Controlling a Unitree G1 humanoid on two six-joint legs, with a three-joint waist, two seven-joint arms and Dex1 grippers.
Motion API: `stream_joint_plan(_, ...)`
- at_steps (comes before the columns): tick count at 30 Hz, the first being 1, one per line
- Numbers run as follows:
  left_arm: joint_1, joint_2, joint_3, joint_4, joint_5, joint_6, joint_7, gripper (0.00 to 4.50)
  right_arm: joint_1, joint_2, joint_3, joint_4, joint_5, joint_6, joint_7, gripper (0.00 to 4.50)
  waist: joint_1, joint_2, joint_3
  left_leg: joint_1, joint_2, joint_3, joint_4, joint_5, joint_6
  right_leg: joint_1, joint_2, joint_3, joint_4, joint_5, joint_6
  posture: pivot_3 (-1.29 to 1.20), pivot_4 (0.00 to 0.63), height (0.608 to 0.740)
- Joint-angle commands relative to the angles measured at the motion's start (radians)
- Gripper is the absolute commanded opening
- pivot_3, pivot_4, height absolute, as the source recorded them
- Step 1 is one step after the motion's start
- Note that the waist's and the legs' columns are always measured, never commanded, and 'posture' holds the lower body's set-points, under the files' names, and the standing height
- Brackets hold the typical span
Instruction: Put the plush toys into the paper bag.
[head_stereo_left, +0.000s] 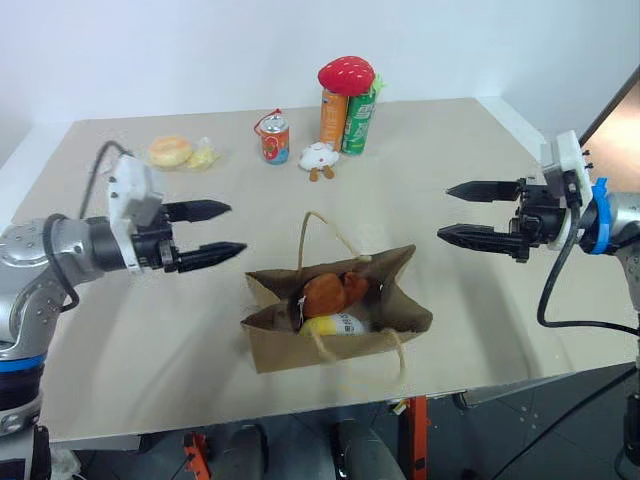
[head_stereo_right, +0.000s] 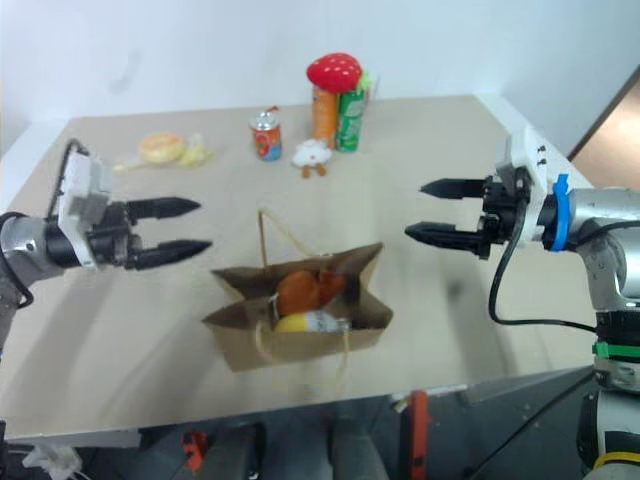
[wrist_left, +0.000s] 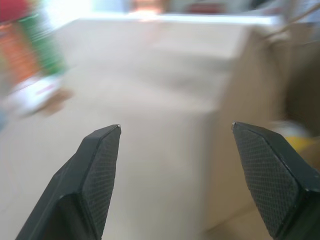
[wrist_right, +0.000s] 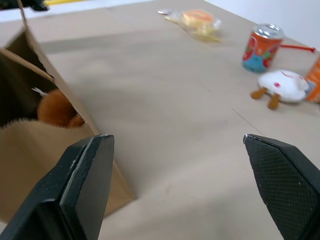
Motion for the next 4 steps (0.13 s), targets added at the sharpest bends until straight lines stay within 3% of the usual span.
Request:
stream_joint_plan(1, 0.020, -0.012, -0.006, 0.016, 0.066, -0.057, 0.050, 3.72, -0.028, 0.003, -0.011, 0.041, -0.026, -0.057, 0.005, 4.50, 0.000, 0.000, 0.000, 0.000, 0.000, 0.000, 0.000, 0.000, 0.000, 0.000, 0.000, 0.000, 0.000, 0.000, 0.000, 0.00, 0.150, 0.740)
stream_joint_plan(4, 0.031, -0.035, -0.031, 0.012, 0.110, -0.092, 0.082, 3.72, -0.032, 0.013, -0.009, 0.066, -0.042, -0.079, 0.005, 4.50, 0.001, 0.000, 0.000, 0.000, -0.001, 0.000, 0.000, 0.000, 0.000, 0.000, -0.001, 0.000, 0.000, 0.000, 0.000, 0.00, 0.150, 0.740)
